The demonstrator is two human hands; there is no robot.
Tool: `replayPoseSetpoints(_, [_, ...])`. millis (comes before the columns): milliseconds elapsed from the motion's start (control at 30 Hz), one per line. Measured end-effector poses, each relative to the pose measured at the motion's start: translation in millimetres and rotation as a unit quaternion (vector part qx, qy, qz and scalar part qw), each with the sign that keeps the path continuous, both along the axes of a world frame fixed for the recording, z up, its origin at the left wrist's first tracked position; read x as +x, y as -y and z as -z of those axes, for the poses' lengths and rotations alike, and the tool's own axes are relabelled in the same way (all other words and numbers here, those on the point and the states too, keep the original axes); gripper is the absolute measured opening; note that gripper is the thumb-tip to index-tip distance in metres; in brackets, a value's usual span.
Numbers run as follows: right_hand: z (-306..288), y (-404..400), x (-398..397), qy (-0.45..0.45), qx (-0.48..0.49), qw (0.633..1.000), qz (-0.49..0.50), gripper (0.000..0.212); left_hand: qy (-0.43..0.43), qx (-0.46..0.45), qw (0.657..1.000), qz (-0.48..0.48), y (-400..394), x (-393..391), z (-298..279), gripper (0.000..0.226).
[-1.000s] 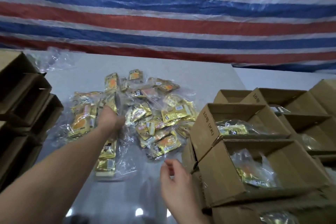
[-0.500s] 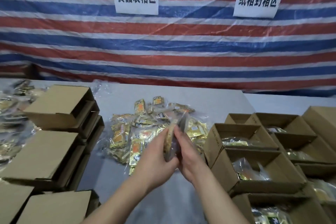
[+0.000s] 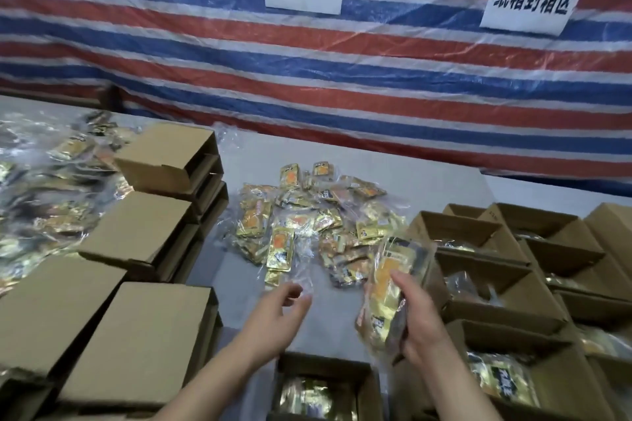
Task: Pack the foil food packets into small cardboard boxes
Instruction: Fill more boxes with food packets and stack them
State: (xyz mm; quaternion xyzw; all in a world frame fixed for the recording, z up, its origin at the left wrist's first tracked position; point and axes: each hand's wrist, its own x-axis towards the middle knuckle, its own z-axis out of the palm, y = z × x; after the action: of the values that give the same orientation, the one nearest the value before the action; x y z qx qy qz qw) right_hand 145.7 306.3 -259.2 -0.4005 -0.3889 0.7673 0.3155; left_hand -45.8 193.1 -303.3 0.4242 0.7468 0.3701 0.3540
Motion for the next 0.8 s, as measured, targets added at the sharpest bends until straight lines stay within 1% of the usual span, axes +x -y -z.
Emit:
replayPoseSetpoints(33, [7,5,5,0.028,0.009,0.999,-0.022,0.046,-0.005,-0.039,0.999,0.003,7,-4,21,0.037])
replayPoseSetpoints(100, [19,12,11,0.090,0.056,0.990,-0.097,0.058,0.015,-0.104,0.994,0.021,23,-8,57,0.039])
replayPoseSetpoints(167, [29,18,8,0.166,0.131,0.959,-0.187,0.066,0.053,-0.141,0.988,0.035,34,-8,86,0.037])
replayPoseSetpoints(200, [34,21,3,0.202,0.173,0.936,-0.233,0.065,0.064,-0.144,0.986,0.043,38,-6,95,0.032])
replayPoseSetpoints(267, [45,25,-8,0.245,0.237,0.885,-0.318,0.059,0.076,-0.138,0.987,0.044,41,-1,103,0.020])
replayPoseSetpoints(333, [59,29,-16,0.271,0.253,0.849,-0.377,0.051,0.080,-0.117,0.990,0.025,42,4,105,0.022])
replayPoseSetpoints(400, [71,36,-20,0.288,0.264,0.812,-0.433,0.047,0.088,-0.092,0.992,0.010,44,7,109,0.026])
replayPoseSetpoints(500, [78,39,-22,0.327,0.312,0.749,-0.485,0.054,0.124,-0.078,0.989,-0.014,44,8,117,0.027])
replayPoseSetpoints(533, [78,38,-23,0.339,0.332,0.724,-0.501,0.056,0.131,-0.073,0.988,-0.022,44,8,119,0.026])
replayPoseSetpoints(567, [78,37,-25,0.356,0.358,0.689,-0.520,0.055,0.133,-0.068,0.988,-0.027,44,8,120,0.027])
replayPoseSetpoints(600, [79,38,-27,0.374,0.381,0.650,-0.541,0.051,0.130,-0.064,0.989,-0.031,44,8,123,0.027])
replayPoseSetpoints(633, [83,39,-27,0.387,0.391,0.622,-0.557,0.046,0.127,-0.061,0.989,-0.034,44,8,124,0.027])
replayPoseSetpoints(667, [89,42,-27,0.394,0.391,0.609,-0.567,0.041,0.126,-0.059,0.989,-0.040,44,9,126,0.028])
replayPoseSetpoints(733, [104,46,-27,0.408,0.376,0.607,-0.569,0.036,0.132,-0.055,0.989,-0.046,46,10,129,0.028])
replayPoseSetpoints(800, [122,47,-29,0.439,0.356,0.603,-0.562,0.040,0.136,-0.050,0.988,-0.046,47,12,131,0.027])
